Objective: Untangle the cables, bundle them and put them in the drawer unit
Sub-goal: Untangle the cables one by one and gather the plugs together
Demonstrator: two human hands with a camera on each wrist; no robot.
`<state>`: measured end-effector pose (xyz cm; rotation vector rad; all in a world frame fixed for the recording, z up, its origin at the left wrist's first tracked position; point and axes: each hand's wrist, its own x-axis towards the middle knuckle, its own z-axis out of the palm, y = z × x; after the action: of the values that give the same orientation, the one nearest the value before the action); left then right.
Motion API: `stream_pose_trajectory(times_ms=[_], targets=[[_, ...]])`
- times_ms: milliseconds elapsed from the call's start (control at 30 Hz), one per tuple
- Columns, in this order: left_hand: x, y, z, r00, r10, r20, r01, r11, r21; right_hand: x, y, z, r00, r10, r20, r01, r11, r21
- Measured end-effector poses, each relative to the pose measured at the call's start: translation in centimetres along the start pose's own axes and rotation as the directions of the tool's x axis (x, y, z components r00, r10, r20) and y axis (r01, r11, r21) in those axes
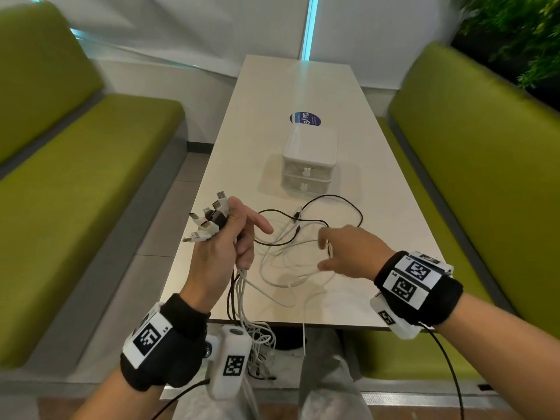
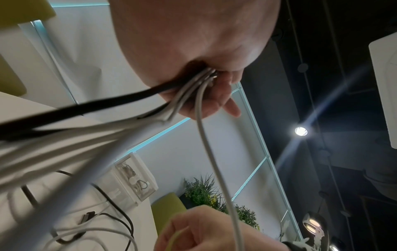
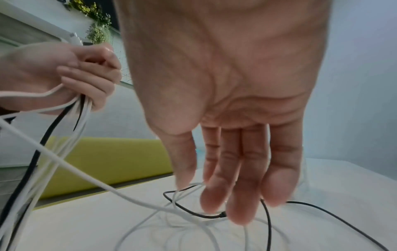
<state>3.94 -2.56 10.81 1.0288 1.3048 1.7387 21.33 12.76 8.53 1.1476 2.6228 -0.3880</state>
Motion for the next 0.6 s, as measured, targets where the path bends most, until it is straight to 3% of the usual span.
stream_pose_trajectory(times_ms=[100,200,367,400,433,533,600], targets=[[0.4,-0.4,-0.6,1.000,0.002,-0.008,-0.002,1.000,-0.014,0.5,-0.6,1.5,0.974,-0.113,0.197,0.110,0.994,0.025],[0.8,-0.9,-1.2,0.999,0.018,-0.030,-0.019,1.000,-0.021,0.6,-0.9,2.0,0.915,-0.184,0.358,0.144,0.980,0.135],[1.3,-1.6,-1.9,0.998,0.005,-0.062,-0.007,1.000,-0.028,1.0,-1.4,1.8,0.733,-0.343,0.588,0.099,0.908,0.407],[1.4,-1.8,-1.9,0.998,0.000,-0.067,-0.002,1.000,-0.029,1.3,-1.5,1.8,0.725,-0.358,0.588,0.082,0.893,0.442],[1.5,-1.9,-2.0,0.997,-0.008,-0.071,0.006,0.999,-0.032,1.6,-1.7,1.9,0.751,-0.361,0.553,0.085,0.883,0.461],[1.8,-2.4,-2.3,0.996,-0.046,-0.080,0.043,0.999,-0.032,3.3,-2.3,1.5,0.913,-0.301,0.276,0.178,0.902,0.393],[1.9,-2.7,-2.5,0.994,-0.065,-0.089,0.064,0.998,-0.015,4.6,-3.2,0.9,0.956,-0.272,0.107,0.205,0.886,0.416]])
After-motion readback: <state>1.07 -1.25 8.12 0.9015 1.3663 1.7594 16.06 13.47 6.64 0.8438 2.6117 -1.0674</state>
